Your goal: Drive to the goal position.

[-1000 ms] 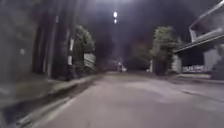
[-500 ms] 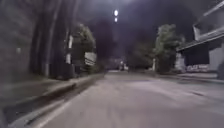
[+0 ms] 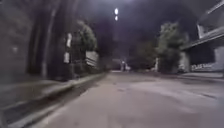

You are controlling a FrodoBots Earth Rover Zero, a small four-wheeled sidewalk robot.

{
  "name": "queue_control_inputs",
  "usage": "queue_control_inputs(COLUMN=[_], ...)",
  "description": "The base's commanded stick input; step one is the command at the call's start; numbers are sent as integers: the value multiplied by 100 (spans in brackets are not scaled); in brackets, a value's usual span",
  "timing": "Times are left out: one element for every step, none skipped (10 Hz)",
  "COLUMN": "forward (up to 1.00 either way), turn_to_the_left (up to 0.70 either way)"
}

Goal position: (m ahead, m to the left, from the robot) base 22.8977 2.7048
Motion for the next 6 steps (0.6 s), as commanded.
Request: queue_control_inputs(forward=[70,70,70,70,70,70], turn_to_the_left=[-4,-17,-29,-27,-13,0])
